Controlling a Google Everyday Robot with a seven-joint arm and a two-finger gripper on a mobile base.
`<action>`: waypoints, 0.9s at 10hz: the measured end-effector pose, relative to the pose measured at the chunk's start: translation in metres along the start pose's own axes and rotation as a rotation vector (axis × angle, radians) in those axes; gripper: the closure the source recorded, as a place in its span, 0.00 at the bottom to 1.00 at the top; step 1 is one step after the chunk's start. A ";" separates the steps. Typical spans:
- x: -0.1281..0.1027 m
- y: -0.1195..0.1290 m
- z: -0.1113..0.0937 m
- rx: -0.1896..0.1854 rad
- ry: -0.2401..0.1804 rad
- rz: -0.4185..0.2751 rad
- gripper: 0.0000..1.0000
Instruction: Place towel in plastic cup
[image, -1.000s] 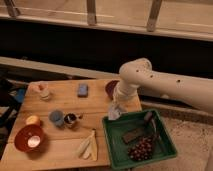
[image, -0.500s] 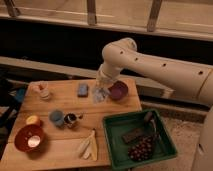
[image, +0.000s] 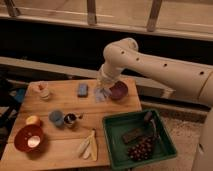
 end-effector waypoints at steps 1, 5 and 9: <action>-0.001 0.011 -0.001 0.008 -0.007 -0.042 1.00; -0.006 0.086 0.025 -0.028 -0.002 -0.222 1.00; 0.024 0.164 0.067 -0.132 0.075 -0.367 1.00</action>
